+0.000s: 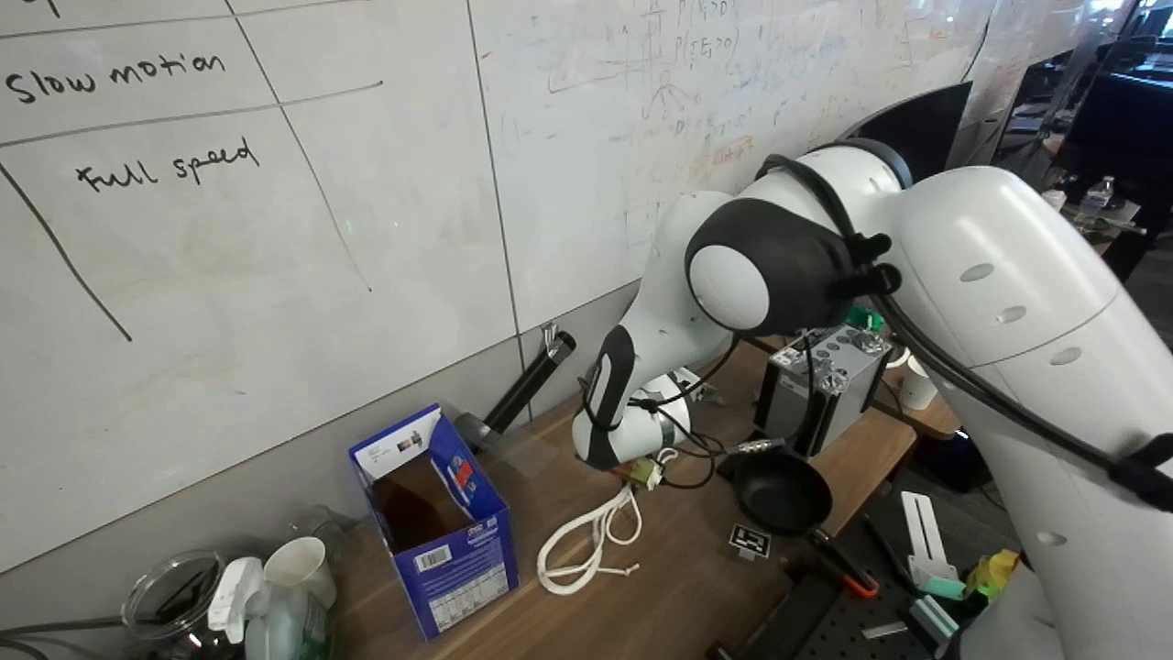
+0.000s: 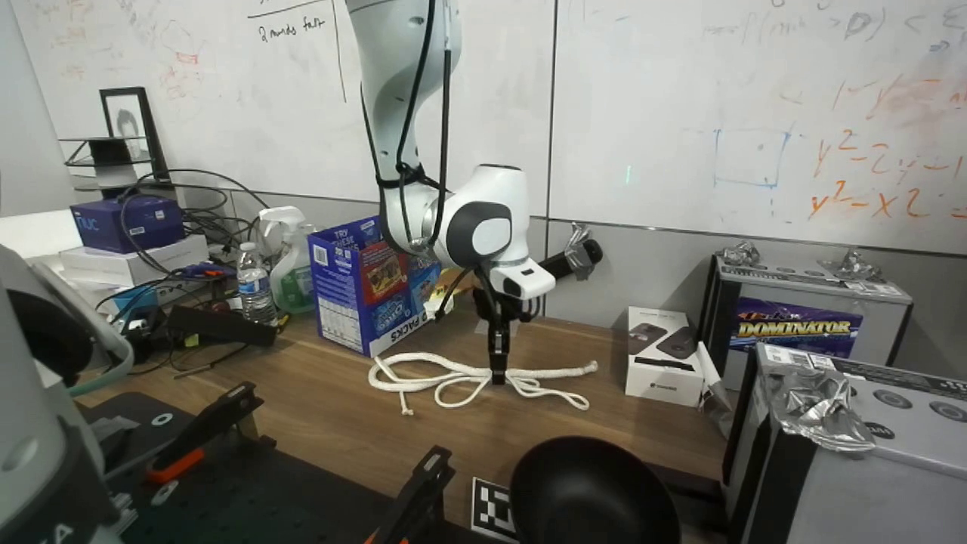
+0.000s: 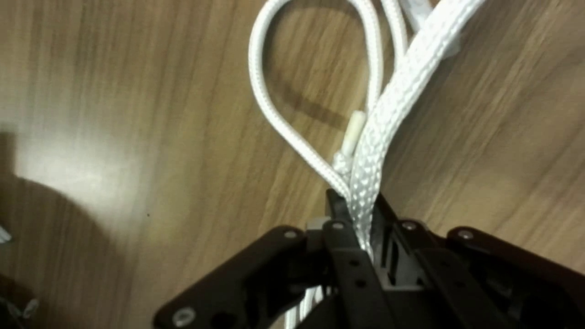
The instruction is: Put the white ropes in the carton box
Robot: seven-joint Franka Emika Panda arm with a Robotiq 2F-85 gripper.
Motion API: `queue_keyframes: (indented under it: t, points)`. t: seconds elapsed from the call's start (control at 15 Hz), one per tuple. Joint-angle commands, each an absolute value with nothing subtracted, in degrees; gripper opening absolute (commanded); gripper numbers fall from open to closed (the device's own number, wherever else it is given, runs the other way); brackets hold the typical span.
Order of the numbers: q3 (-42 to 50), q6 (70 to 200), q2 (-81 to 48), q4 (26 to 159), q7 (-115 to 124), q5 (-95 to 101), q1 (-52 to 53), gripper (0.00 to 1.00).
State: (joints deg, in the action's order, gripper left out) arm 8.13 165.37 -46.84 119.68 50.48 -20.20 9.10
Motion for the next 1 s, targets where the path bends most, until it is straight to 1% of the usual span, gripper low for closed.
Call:
queue_keyframes:
  t: [0.0,0.47,0.67,0.93]
  points:
    - [7.0,161.8,-35.1,126.6,44.8,-15.7,10.3,0.15]
    - [5.3,152.5,-19.4,129.6,42.3,-7.2,14.7,0.15]
    - [3.7,148.5,-14.7,128.4,43.4,-3.3,16.0,0.14]
    - [-0.6,144.0,-11.2,125.1,44.0,0.4,16.9,0.14]
